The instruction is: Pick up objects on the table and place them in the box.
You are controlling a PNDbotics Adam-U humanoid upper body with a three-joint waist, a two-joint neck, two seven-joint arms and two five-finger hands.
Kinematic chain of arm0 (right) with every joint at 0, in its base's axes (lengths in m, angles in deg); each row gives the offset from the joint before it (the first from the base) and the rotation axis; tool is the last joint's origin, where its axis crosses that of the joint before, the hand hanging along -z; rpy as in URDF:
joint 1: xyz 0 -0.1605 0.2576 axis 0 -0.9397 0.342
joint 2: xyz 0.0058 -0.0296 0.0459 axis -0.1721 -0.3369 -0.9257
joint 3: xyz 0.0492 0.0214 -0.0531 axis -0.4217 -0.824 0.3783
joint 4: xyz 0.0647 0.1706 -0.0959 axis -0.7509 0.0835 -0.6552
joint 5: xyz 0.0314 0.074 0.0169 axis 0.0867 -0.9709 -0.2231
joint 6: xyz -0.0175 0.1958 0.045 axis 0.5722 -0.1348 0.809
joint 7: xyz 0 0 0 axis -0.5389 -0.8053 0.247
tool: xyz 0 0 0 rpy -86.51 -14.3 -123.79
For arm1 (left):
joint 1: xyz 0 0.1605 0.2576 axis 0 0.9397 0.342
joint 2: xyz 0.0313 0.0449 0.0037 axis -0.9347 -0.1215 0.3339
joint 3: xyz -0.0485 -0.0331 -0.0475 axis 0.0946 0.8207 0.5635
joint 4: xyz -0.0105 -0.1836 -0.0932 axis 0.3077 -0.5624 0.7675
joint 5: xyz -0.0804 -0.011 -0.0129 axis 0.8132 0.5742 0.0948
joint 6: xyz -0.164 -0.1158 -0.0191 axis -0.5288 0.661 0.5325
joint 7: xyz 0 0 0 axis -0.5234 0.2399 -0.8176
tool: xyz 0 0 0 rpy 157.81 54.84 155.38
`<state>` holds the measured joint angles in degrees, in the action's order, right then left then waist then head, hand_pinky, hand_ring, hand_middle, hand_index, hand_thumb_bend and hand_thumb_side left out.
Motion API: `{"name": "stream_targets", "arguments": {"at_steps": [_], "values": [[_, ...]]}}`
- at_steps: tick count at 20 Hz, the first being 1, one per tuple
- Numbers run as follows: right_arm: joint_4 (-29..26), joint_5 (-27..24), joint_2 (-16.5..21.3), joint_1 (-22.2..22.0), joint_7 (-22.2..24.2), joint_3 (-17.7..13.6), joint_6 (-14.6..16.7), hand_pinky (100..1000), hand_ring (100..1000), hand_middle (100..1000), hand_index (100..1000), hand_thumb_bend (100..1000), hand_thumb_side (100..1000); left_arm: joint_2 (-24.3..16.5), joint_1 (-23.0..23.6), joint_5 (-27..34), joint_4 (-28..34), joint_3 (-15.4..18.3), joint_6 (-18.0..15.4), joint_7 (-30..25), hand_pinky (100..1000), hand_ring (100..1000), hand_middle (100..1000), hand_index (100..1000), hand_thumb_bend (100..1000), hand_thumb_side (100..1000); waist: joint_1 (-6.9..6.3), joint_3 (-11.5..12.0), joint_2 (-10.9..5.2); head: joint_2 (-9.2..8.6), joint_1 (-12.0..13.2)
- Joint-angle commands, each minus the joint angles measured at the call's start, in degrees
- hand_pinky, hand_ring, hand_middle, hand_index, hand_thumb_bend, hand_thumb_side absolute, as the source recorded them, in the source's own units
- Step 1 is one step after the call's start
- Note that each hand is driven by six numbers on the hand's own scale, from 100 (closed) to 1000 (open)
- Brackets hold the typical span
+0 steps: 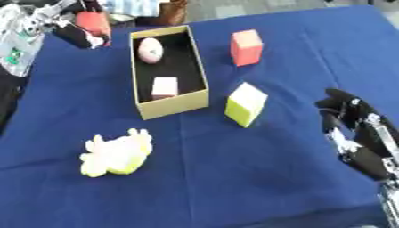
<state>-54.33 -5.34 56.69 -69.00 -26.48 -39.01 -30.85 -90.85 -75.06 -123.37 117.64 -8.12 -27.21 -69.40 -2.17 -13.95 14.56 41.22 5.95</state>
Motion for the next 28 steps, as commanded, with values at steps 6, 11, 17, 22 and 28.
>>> {"name": "stream_targets", "arguments": {"at_steps": [6,11,17,22,28], "values": [[-0.39,-0.12,0.68,0.43,0.18,-0.33,0.18,822,832,716,902,100,450,-3.57,2.82,6.78,11.30,-6.14,-1.56,-6.40,722,599,495,644,271,189,-0.50,0.14,-2.00,-0.28,-0.41],[-0.31,-0.15,0.65,0.50,0.27,-0.30,0.23,822,831,716,903,100,450,-4.48,5.03,7.51,13.52,-9.30,-2.59,-9.81,732,614,520,666,287,189,-0.66,0.25,-2.01,-0.27,-0.48],[-0.25,-0.19,0.63,0.48,0.37,-0.32,0.27,823,832,716,903,100,449,-4.50,6.11,6.81,13.04,-10.77,-3.90,-12.15,752,661,615,733,306,190,-0.69,0.26,-2.04,-0.31,-0.50],[-0.20,-0.26,0.62,0.46,0.45,-0.30,0.29,823,832,716,903,100,447,-4.36,6.13,5.39,12.82,-10.18,-3.58,-10.32,753,665,634,747,296,170,-0.57,0.43,-2.07,-0.35,-0.59],[-0.17,-0.35,0.59,0.43,0.56,-0.30,0.31,824,832,716,903,100,444,-3.30,4.65,4.43,12.77,-8.46,-0.82,-4.07,748,661,630,751,281,158,-0.25,0.63,-2.18,-0.40,-0.73]]}}
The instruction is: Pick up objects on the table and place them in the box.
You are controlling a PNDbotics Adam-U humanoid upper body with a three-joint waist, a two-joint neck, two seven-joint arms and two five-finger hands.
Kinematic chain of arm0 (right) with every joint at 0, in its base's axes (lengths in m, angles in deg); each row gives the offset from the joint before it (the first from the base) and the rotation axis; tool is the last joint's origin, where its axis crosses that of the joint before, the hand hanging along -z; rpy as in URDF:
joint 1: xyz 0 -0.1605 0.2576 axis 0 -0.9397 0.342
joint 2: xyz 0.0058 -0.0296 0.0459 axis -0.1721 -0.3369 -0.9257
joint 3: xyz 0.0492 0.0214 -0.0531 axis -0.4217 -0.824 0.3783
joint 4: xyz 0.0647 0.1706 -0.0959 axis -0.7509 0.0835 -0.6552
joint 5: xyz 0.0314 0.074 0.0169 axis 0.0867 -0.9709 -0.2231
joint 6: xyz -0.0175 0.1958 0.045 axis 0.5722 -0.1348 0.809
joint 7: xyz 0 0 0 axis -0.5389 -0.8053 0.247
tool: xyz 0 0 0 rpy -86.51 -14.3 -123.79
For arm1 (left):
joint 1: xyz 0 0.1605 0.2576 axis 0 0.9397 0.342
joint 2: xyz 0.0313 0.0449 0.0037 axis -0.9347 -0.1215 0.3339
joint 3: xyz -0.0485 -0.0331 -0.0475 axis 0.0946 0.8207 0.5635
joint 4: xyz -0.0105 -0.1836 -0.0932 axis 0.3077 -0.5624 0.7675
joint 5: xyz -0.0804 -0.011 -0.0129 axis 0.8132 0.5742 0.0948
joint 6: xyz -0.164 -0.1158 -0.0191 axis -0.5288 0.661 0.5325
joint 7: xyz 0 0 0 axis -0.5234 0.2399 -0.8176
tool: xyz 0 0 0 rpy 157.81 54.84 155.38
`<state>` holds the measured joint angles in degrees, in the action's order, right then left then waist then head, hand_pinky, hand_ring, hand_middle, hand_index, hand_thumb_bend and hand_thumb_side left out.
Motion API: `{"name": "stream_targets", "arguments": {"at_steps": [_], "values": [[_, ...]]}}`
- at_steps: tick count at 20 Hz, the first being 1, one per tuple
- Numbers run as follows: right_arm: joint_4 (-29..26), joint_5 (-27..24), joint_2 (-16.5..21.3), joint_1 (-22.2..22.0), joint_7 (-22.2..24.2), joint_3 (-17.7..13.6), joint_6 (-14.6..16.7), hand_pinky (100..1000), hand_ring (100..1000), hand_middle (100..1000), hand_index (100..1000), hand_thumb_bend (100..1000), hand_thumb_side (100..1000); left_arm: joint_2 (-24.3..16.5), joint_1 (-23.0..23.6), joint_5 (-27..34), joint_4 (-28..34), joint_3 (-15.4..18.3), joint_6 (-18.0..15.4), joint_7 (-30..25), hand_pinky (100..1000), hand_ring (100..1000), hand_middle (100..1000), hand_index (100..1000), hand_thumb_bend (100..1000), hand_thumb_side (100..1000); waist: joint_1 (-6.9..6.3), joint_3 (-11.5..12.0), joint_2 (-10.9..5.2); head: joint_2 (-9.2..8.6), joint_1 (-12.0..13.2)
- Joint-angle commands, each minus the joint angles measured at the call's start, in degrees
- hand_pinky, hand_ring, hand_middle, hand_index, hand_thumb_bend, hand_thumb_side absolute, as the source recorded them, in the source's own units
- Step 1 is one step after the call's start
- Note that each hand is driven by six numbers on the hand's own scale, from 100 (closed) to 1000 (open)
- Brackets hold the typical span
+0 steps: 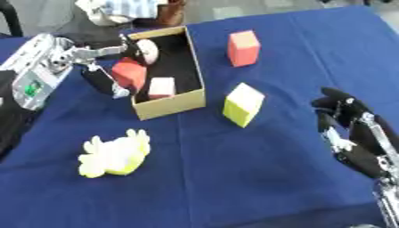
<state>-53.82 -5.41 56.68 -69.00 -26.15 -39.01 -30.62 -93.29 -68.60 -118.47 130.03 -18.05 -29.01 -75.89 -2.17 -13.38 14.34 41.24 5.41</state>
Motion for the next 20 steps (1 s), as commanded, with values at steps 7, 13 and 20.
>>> {"name": "stream_targets", "arguments": {"at_steps": [7,13,20], "values": [[-0.66,-0.41,0.48,0.39,0.49,-0.17,0.14,825,832,716,904,100,441,2.27,-3.53,-1.15,-3.51,0.28,1.63,6.42,746,663,640,760,278,173,0.02,-0.16,-2.10,-0.39,-0.24],[-0.64,-0.47,0.45,0.40,0.59,-0.16,0.17,825,832,716,904,100,442,3.72,-3.31,-3.00,-7.25,-0.15,0.55,5.77,756,697,708,820,340,260,-0.06,-0.29,-2.09,-0.36,-0.32],[-0.64,-0.51,0.41,0.46,0.69,-0.18,0.20,826,833,716,904,100,441,4.01,-2.60,-4.21,-9.09,0.49,-0.14,8.71,797,759,802,890,735,656,-0.04,-0.37,-2.00,-0.40,-0.34]]}}
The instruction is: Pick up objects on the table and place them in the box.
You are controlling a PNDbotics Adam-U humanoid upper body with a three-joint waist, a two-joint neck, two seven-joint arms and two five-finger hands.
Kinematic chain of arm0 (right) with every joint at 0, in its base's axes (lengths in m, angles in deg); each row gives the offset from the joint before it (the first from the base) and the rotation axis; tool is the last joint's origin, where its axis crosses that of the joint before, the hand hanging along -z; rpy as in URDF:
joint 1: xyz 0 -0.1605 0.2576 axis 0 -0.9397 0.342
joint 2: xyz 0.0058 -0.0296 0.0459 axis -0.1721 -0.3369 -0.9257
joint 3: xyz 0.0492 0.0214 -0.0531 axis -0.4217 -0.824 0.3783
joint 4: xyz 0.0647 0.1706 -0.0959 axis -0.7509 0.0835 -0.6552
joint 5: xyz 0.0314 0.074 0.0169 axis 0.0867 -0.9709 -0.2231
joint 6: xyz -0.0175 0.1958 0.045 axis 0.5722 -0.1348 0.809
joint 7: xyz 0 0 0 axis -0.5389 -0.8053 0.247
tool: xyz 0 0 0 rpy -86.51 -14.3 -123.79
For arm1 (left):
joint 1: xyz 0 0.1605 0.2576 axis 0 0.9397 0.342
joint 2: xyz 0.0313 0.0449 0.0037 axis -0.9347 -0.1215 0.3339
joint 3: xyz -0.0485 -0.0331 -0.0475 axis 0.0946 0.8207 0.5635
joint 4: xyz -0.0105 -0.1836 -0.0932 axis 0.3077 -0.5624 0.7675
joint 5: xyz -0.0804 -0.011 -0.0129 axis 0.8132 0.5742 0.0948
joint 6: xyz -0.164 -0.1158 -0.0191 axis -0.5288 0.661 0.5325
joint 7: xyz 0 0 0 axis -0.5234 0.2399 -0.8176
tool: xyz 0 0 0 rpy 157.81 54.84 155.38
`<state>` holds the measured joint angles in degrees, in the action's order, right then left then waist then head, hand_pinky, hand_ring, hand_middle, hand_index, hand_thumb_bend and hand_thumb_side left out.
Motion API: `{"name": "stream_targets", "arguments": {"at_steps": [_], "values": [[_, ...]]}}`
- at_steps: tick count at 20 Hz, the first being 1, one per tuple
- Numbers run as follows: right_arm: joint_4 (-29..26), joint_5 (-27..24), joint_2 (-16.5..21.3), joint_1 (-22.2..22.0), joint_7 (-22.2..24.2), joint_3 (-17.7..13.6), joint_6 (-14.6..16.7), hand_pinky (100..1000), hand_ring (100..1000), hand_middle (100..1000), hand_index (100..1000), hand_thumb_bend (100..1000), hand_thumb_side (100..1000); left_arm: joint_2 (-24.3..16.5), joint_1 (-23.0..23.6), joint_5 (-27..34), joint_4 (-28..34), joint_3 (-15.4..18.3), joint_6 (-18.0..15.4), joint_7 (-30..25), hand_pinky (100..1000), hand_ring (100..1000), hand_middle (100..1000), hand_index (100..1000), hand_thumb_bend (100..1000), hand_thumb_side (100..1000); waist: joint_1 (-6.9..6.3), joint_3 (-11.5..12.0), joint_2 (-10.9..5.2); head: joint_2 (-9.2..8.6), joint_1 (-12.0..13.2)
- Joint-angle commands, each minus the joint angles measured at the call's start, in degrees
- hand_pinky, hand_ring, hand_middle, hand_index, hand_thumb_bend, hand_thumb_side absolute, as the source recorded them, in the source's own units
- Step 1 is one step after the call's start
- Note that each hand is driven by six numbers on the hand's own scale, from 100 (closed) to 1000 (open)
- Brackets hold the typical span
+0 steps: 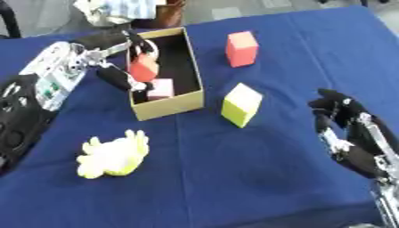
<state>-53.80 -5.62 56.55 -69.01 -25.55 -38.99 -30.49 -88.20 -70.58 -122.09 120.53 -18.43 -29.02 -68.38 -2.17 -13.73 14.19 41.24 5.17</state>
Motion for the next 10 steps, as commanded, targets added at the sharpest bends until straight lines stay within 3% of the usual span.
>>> {"name": "stream_targets", "arguments": {"at_steps": [1,6,10], "values": [[-0.66,-0.31,0.52,0.48,0.13,-0.19,0.09,826,833,716,904,100,441,-1.14,-0.53,-0.65,0.51,0.96,-0.15,1.49,802,765,809,891,748,663,-0.02,-0.02,-1.83,-0.40,-0.11],[-0.63,-0.29,0.50,0.44,0.09,-0.32,0.09,827,833,716,905,100,441,-2.36,0.10,0.03,3.05,2.17,0.26,2.08,807,771,816,886,723,658,0.07,0.09,-1.78,-0.41,-0.23],[-0.60,-0.25,0.58,0.46,0.04,-0.43,0.09,827,833,716,905,100,439,-4.55,1.40,3.20,7.72,4.46,2.02,3.06,788,748,774,863,615,610,0.11,0.32,-1.77,-0.41,-0.36]]}}
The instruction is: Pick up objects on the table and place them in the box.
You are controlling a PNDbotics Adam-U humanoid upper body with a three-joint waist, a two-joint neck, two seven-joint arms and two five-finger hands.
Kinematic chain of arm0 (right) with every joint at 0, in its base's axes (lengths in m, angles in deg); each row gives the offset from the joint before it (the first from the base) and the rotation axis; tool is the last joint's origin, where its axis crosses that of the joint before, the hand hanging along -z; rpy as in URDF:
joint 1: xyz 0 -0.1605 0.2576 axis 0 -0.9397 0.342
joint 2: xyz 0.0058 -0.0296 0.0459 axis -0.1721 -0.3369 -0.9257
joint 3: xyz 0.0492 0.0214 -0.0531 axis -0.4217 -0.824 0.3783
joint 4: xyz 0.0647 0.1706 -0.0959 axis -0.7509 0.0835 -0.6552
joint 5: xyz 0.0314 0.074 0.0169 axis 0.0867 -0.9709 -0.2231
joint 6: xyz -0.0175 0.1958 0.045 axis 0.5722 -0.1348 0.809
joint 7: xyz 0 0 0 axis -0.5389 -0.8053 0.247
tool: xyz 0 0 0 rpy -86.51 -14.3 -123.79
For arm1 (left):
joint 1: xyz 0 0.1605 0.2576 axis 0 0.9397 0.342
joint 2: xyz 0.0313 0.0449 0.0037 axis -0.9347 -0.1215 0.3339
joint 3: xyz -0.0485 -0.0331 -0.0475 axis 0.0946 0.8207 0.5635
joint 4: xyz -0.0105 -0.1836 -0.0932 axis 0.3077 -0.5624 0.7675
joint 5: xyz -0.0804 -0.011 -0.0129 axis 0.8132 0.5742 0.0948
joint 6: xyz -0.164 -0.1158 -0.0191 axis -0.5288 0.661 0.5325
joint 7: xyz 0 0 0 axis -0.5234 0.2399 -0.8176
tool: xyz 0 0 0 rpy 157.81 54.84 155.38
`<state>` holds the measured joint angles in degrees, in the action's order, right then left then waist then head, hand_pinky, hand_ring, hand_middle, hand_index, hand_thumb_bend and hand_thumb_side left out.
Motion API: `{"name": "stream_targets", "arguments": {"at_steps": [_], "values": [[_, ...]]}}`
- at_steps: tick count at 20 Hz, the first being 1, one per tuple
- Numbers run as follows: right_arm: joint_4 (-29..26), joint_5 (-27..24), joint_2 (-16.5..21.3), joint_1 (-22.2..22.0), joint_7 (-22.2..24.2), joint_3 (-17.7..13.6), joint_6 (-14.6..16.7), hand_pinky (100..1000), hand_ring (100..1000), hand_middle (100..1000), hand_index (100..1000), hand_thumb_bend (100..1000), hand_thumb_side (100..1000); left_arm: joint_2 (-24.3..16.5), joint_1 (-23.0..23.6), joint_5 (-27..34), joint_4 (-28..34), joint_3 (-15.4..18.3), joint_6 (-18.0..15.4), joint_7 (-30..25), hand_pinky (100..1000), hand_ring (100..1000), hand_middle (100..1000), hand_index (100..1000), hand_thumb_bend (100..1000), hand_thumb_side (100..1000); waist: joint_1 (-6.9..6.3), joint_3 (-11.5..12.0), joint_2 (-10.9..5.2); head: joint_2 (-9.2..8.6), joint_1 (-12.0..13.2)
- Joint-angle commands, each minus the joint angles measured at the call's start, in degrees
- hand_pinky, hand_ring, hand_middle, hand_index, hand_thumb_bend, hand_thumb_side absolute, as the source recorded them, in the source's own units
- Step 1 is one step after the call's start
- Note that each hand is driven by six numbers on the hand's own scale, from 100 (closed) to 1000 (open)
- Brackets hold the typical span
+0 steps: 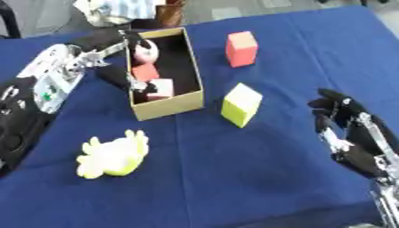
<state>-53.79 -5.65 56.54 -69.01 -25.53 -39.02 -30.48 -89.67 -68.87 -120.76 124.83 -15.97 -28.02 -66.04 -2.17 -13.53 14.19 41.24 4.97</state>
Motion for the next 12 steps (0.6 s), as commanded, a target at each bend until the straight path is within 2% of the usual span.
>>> {"name": "stream_targets", "arguments": {"at_steps": [1,7,12], "values": [[-0.61,-0.21,0.69,0.54,0.02,-0.42,0.10,827,833,716,905,100,437,-3.72,0.21,3.05,4.86,2.60,1.65,1.08,781,740,763,854,580,592,0.12,0.20,-1.78,-0.40,-0.18],[-0.92,-0.18,3.35,2.42,0.46,-0.08,0.15,827,833,719,906,100,403,-7.17,5.82,13.44,15.12,6.53,5.42,3.21,753,716,726,820,470,559,0.45,1.21,-1.78,-0.25,-0.61],[-0.61,0.22,8.45,6.05,1.74,1.23,0.19,828,838,732,910,100,369,-7.65,12.08,21.44,22.84,10.20,8.57,6.55,729,691,693,799,406,561,0.79,2.62,-1.68,0.14,-1.16]]}}
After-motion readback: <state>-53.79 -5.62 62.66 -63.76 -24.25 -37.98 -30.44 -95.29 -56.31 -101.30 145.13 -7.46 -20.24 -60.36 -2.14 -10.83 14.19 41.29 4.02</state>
